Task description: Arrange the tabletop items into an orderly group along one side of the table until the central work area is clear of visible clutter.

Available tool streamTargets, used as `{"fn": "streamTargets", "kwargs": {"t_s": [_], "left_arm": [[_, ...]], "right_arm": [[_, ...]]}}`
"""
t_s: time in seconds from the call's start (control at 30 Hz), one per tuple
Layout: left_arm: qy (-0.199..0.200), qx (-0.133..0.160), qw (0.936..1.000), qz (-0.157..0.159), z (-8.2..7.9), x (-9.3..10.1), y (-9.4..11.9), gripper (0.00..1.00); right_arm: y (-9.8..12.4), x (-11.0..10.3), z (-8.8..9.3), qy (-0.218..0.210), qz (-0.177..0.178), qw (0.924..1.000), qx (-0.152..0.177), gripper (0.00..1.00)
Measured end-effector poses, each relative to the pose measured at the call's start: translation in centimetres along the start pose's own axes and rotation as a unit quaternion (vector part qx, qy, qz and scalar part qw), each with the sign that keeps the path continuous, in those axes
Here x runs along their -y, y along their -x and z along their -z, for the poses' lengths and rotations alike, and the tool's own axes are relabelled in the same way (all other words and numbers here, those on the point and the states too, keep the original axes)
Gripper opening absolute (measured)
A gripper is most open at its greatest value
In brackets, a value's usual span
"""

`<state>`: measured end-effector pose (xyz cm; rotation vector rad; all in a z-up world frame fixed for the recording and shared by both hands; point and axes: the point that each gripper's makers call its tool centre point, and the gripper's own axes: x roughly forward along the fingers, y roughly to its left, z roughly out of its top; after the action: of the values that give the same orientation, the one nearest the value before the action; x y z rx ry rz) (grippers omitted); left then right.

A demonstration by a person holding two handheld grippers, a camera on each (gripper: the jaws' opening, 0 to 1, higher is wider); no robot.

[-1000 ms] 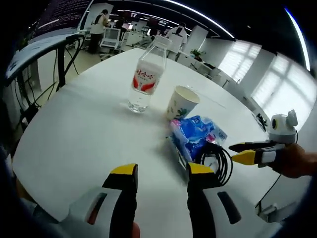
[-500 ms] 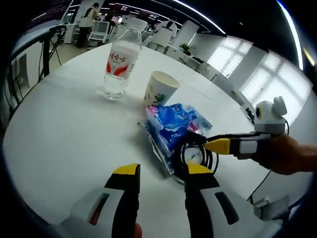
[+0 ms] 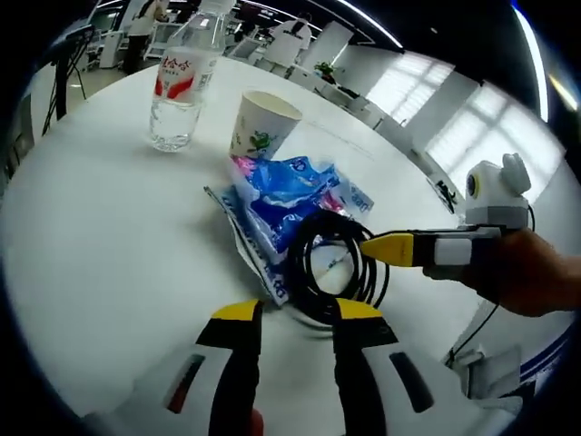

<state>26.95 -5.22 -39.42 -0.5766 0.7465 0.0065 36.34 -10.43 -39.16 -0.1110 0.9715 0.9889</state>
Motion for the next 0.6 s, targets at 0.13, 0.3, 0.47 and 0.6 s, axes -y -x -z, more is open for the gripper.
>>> {"fn": "streamTargets", "kwargs": {"t_s": [0.13, 0.3, 0.47, 0.6], "left_arm": [[0.008, -0.005, 0.9999, 0.005, 0.3, -0.1, -0.3, 0.27], [0.026, -0.006, 0.9996, 0.004, 0.6, -0.1, -0.4, 0.24], [0.057, -0.008, 0.9983, -0.006, 0.8, -0.2, -0.4, 0.21], [0.072, -0.012, 0.9973, -0.007, 1.0, -0.1, -0.3, 0.18]], "right_arm": [[0.1, 0.1, 0.3, -0.014, 0.007, 0.9999, 0.0, 0.36], [0.3, 0.1, 1.0, -0.023, 0.015, 0.9996, -0.001, 0.32], [0.4, 0.3, 1.4, -0.032, 0.021, 0.9993, 0.001, 0.26], [0.2, 0.4, 1.3, -0.035, 0.026, 0.999, -0.001, 0.22]]}}
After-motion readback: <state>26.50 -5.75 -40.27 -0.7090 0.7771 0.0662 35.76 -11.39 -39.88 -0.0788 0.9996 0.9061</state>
